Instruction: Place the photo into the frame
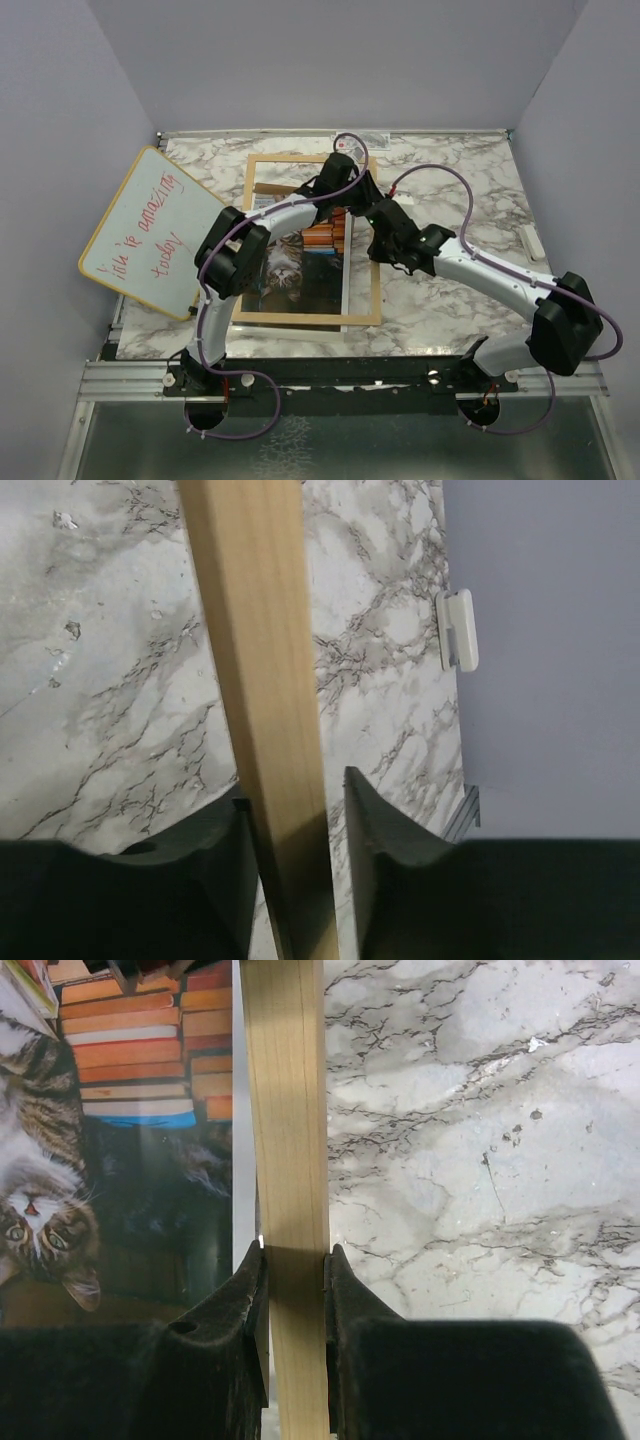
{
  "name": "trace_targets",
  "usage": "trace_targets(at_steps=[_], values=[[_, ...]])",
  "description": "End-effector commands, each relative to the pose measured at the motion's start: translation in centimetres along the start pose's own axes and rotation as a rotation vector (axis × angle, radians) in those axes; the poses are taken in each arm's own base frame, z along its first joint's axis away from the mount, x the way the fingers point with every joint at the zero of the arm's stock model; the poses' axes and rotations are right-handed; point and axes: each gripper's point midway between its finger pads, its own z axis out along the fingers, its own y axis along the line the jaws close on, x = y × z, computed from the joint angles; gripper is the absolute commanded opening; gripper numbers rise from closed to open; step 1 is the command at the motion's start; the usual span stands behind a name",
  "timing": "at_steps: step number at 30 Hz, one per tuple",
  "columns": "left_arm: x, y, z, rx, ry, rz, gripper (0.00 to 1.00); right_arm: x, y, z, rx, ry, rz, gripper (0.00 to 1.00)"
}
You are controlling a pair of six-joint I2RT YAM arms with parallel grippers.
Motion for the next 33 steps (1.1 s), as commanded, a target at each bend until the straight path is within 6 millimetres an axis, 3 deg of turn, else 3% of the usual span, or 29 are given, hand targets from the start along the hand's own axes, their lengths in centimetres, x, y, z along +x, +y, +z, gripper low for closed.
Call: trace_targets(at_steps=[1,6,12,19,23,26,33], values=[[0.1,-1.5,-0.1,0.023,0.028,0.013,0.28,-1.8,1.6,-1.3,-0.087,-0.073,0.065,0.08],[-0.4,-2.5,-0.8,0.026,0.027,0.019,0.00,-1.6,1.7,-1.6,-0.101,-0.070,0.073,0.09],[-1.7,-4.6,-2.0,0.016,0.014,0.024,0.00,-2.4,1.8,-2.8,-0.130,-0.097,0.086,0.15],[-3.8,-8.6,-4.2,0.043,-0.020,0.043,0.00,-4.0,2.9,-5.1,-0.226,-0.145,0.106,0.62],[-5.2,-11.2,-5.9,0.063,-0.045,0.071,0.00,-5.9,3.5,-7.3,-0.304,-0.222,0.134,0.80],[-5.8,-13.0,-7.3,0.083,-0.061,0.086,0.00,-7.4,3.1,-9.0,-0.323,-0.282,0.169,0.86],[-6.5,-17.5,-10.1,0.190,-0.053,0.127,0.00,-11.6,0.2,-13.4,-0.274,-0.466,0.312,0.86]])
